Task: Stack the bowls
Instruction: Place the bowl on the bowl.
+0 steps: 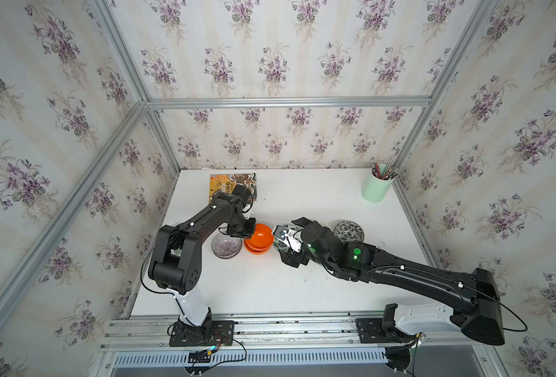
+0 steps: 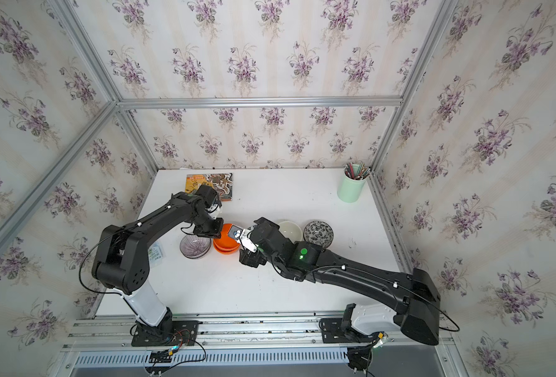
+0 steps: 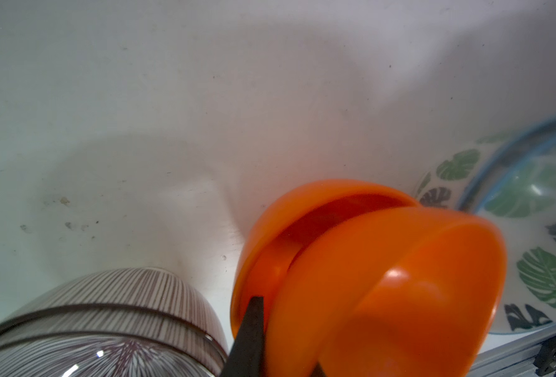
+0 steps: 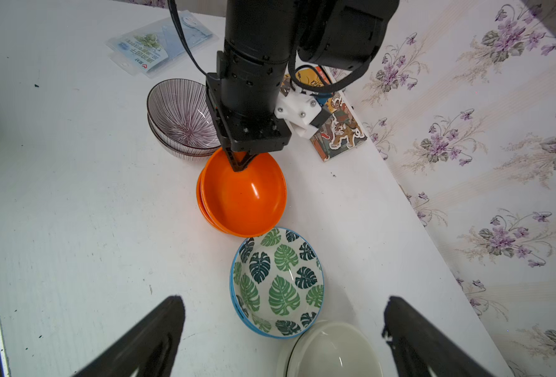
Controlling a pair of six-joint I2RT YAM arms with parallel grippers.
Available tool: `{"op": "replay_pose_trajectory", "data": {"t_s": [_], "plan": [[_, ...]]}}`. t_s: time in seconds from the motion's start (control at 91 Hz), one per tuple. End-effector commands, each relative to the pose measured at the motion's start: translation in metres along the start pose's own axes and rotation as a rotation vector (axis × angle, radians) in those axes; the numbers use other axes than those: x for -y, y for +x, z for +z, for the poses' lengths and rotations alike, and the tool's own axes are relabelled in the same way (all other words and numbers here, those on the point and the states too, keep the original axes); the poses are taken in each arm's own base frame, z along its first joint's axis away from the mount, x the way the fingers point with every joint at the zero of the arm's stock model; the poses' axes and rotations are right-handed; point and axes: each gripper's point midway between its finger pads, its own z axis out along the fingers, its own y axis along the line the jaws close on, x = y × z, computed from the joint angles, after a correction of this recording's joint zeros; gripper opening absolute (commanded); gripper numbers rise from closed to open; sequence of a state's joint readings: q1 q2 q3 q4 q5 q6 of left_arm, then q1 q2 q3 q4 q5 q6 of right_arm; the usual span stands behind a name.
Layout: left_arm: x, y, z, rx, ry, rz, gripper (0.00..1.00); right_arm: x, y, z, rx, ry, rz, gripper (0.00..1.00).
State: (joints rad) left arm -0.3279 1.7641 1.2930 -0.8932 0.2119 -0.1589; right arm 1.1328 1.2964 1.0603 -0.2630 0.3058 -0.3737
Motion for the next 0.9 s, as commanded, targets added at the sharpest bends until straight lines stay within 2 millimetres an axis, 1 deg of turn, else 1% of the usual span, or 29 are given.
{"op": "replay_pose_trajectory", "data": {"t_s": [0.0, 0.099, 0.176, 0.429, 0.55, 0.67, 0.89], "plan": [[0.0, -0.001, 0.0, 0.001, -0.001, -0.001, 0.0, 0.004, -0.008, 0.001, 0.022, 0.013, 0.015, 1.0], [-0.001, -0.001, -0.001, -0.004, -0.007, 0.002, 0.0, 0.003, -0.009, 0.003, 0.02, 0.013, 0.014, 1.0], [-0.002, 0.0, -0.001, -0.009, -0.012, 0.002, 0.02, 0.002, -0.01, 0.005, 0.02, 0.011, 0.013, 1.0], [-0.002, 0.001, -0.006, -0.002, -0.02, 0.009, 0.23, 0.001, -0.015, 0.006, 0.025, -0.001, 0.009, 1.0], [-0.001, 0.001, -0.01, -0.004, -0.02, 0.015, 0.31, 0.001, -0.016, 0.006, 0.027, -0.004, 0.01, 1.0], [-0.002, 0.001, -0.013, -0.008, -0.029, 0.017, 0.33, 0.0, -0.017, 0.008, 0.031, -0.01, 0.01, 1.0], [-0.005, 0.001, -0.028, 0.006, -0.061, 0.03, 0.33, -0.005, -0.017, 0.013, 0.025, -0.03, 0.007, 1.0]]}}
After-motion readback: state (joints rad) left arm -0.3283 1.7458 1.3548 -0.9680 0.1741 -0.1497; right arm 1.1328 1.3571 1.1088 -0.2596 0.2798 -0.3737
